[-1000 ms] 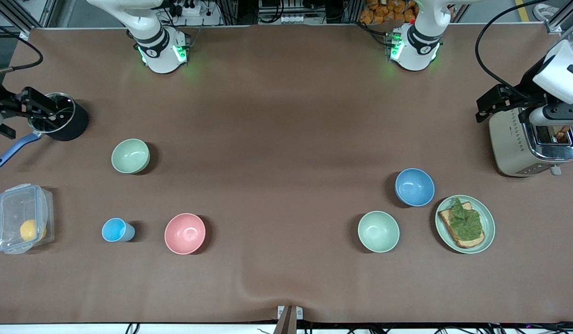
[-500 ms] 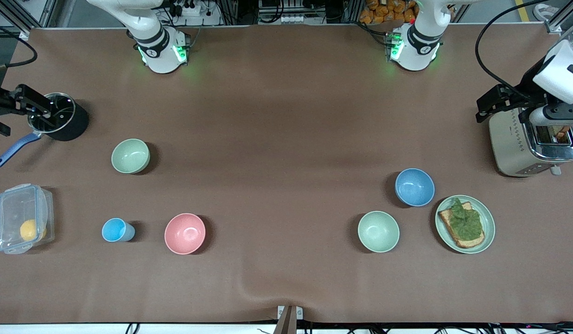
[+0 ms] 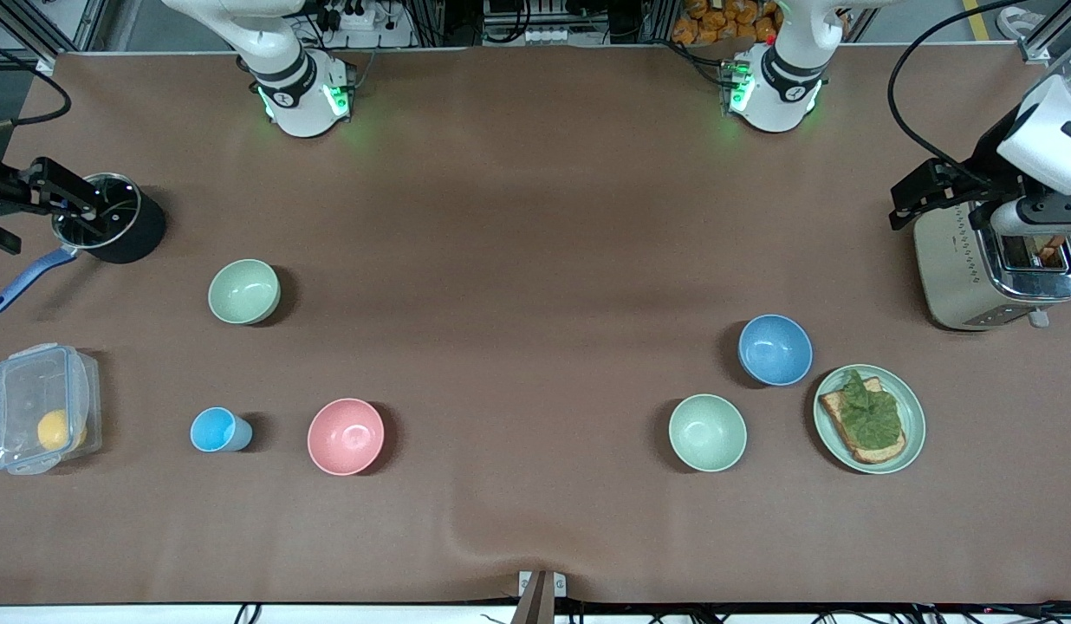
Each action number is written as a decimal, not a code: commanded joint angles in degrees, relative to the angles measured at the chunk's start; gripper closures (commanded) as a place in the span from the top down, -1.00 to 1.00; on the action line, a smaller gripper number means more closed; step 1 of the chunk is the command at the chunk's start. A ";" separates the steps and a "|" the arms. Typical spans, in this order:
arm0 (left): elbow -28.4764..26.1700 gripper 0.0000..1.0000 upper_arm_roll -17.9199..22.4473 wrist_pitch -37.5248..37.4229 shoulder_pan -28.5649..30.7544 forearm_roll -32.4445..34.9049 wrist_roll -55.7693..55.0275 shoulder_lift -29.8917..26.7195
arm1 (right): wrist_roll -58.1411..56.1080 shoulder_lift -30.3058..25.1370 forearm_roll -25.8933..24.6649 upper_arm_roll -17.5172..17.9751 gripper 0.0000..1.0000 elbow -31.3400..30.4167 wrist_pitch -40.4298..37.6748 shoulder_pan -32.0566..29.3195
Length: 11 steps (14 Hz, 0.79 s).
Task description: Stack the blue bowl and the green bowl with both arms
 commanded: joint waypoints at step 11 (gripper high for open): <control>1.20 1.00 0.52 2.78 2.95 1.65 -0.32 7.36 | 3.65 -0.92 0.14 0.26 1.00 -0.48 -0.85 0.13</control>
